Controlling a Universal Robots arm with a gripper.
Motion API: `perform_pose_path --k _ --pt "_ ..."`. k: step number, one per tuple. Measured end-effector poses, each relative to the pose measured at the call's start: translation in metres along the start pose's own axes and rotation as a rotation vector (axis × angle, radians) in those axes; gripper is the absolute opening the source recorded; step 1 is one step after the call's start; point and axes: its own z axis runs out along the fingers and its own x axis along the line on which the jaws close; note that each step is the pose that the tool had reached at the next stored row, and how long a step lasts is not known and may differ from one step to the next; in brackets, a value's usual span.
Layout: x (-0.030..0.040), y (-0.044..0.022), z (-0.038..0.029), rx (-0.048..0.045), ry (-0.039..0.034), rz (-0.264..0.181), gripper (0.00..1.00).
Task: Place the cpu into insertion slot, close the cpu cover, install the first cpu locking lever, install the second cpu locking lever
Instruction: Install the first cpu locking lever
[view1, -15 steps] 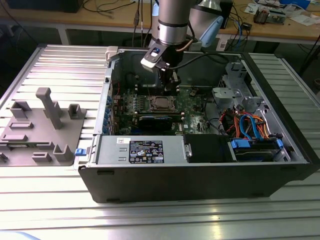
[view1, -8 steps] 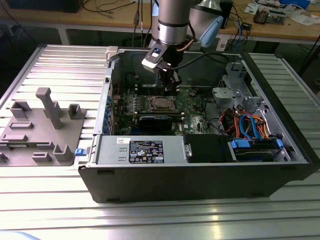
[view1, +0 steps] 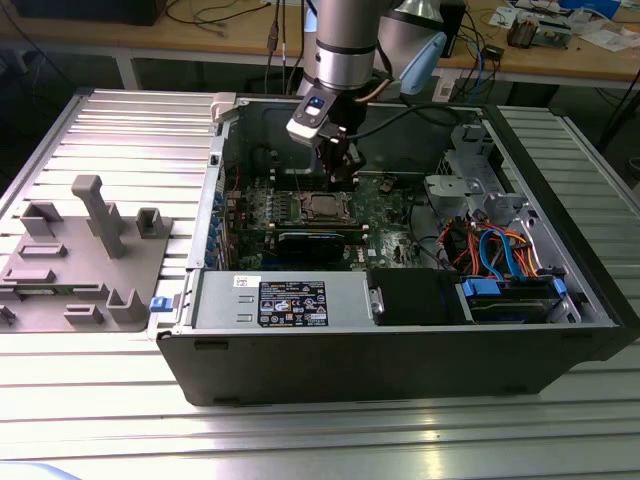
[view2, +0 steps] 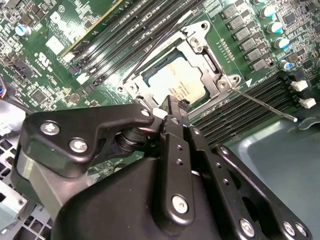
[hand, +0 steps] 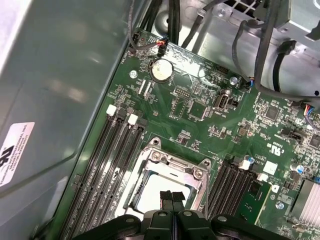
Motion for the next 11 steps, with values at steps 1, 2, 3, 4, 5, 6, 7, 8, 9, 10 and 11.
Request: perform_pose_path --k 1,2,3,4,5,6,7,8,9,10,11 --pt "0.0 0.0 0.0 -0.0008 -0.0003 -0.009 0.11" --pt "0.0 0.0 0.0 -0.0013 -0.0005 -0.014 0.11" --pt "0.0 0.0 0.0 -0.0017 -0.0006 -0.02 0.11" --pt "0.0 0.0 0.0 -0.0023 -0.0008 -0.025 0.11" --pt "0.0 0.0 0.0 -0.0028 -0.001 -0.031 0.11" --pt "0.0 0.0 0.0 -0.0032 -0.0012 -0.036 0.11" --pt "0.0 0.0 0.0 -0.0037 -0.0013 -0.042 0.11" --pt "0.0 0.0 0.0 -0.0046 -0.0016 -0.051 0.11" --pt "0.0 0.0 0.0 -0.0051 -0.0017 -0.056 0.11" --pt "0.0 0.0 0.0 -0.0058 -0.002 -0.065 0.11" --pt "0.0 0.0 0.0 -0.0065 -0.0022 -0.072 0.11"
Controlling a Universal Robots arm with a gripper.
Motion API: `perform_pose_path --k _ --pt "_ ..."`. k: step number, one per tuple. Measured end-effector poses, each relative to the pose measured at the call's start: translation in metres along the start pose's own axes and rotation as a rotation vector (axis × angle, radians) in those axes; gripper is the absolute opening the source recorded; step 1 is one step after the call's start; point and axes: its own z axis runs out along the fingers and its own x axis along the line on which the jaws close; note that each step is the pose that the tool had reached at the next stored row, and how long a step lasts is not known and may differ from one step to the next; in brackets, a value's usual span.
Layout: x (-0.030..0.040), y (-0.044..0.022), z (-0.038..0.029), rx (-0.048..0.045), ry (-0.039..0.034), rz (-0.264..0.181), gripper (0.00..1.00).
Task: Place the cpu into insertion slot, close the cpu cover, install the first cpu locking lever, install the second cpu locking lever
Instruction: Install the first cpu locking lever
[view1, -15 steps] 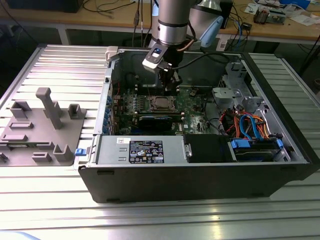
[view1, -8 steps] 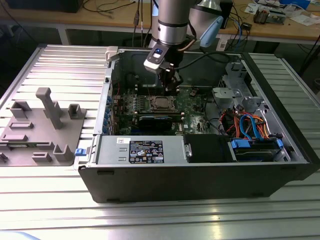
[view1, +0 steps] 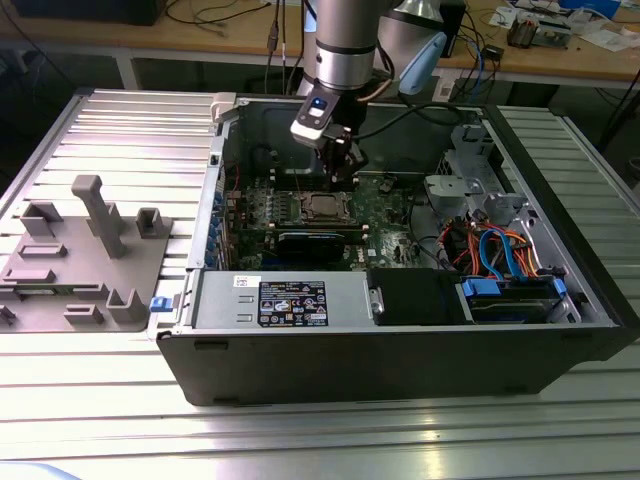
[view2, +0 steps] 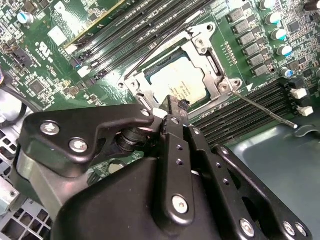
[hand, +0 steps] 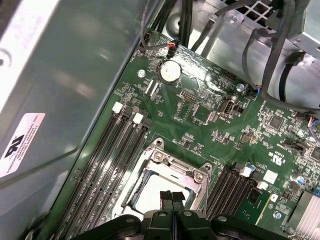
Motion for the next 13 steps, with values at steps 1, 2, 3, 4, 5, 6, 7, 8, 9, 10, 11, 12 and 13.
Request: perform_pose_path --k 1,2,3,4,5,6,7,8,9,10,11,12,13 --pt "0.0 0.0 0.0 -0.0005 -0.0001 -0.005 0.11" --pt "0.0 0.0 0.0 -0.001 -0.0002 -0.011 0.11" --pt "0.0 0.0 0.0 -0.0014 -0.0004 -0.016 0.11" --pt "0.0 0.0 0.0 -0.0019 -0.0006 -0.021 0.11" --pt "0.0 0.0 0.0 -0.0024 -0.0007 -0.026 0.11" --pt "0.0 0.0 0.0 -0.0029 -0.0009 -0.033 0.11" --pt "0.0 0.0 0.0 -0.0034 -0.0011 -0.038 0.11" --pt "0.0 0.0 0.0 -0.004 -0.0013 -0.045 0.11" --pt "0.0 0.0 0.0 -0.0045 -0.0015 -0.05 0.11" --pt "0.0 0.0 0.0 -0.0052 -0.0017 -0.059 0.11" --pt "0.0 0.0 0.0 -0.0056 -0.0019 -0.064 0.11" --pt "0.0 0.0 0.0 -0.0062 -0.002 -0.069 0.11" --pt "0.0 0.0 0.0 -0.0069 -0.0023 -0.078 0.11"
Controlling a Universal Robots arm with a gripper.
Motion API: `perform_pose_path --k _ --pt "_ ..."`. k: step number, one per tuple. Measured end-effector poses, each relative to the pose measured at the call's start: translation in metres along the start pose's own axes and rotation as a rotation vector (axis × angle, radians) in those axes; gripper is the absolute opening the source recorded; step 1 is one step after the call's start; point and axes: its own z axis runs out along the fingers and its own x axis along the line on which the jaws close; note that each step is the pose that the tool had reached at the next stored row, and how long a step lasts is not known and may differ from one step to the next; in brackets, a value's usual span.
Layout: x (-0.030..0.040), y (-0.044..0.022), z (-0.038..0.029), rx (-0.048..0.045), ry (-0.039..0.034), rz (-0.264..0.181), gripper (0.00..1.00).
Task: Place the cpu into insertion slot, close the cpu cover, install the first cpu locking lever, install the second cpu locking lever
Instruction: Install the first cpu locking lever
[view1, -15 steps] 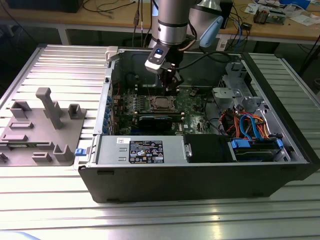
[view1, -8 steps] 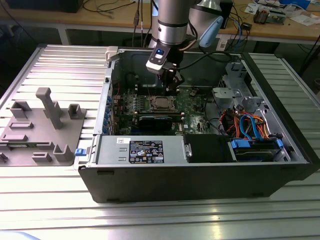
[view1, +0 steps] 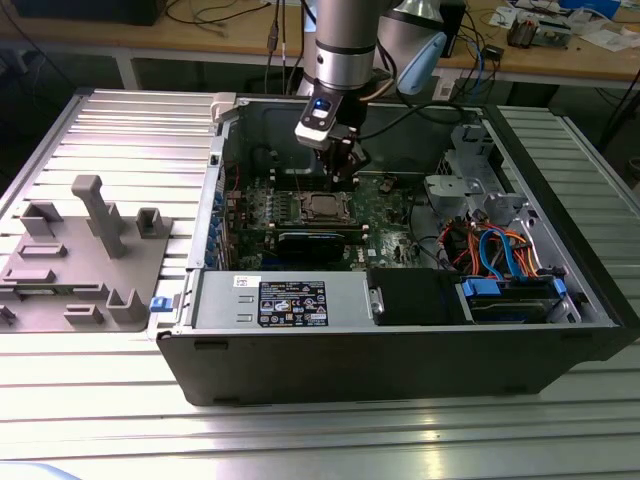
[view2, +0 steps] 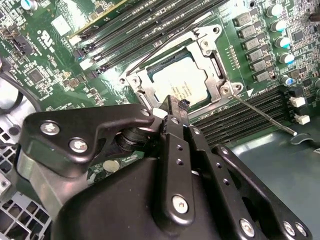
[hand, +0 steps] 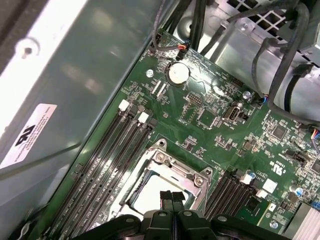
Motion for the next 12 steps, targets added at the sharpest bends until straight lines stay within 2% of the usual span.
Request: perform_pose_path --k 12 --pt "0.0 0.0 0.0 -0.0063 -0.002 -0.07 0.11"
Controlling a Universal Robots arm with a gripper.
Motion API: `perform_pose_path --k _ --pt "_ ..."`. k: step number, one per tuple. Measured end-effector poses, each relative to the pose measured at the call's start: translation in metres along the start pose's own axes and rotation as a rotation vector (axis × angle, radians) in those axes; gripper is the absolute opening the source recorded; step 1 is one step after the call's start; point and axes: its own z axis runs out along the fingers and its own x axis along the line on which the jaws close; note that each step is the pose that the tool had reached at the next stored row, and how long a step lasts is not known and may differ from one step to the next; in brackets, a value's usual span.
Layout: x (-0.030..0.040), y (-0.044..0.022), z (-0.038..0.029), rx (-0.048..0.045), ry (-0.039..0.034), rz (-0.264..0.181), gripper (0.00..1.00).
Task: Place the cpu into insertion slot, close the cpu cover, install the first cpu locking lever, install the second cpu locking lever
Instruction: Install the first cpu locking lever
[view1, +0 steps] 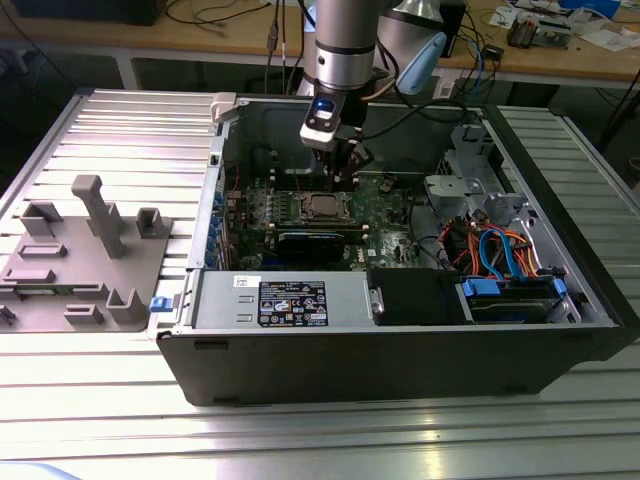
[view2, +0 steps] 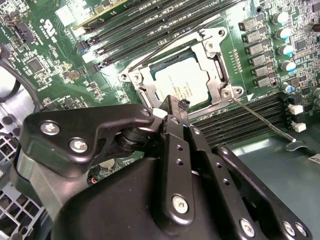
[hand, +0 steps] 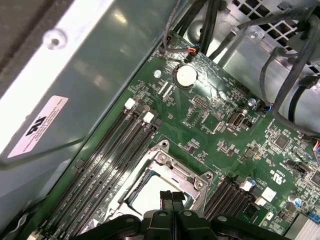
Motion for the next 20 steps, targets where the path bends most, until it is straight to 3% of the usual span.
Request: perform_pose_path --k 20 --pt "0.0 0.0 0.0 -0.0105 -0.0029 -0.113 0.11"
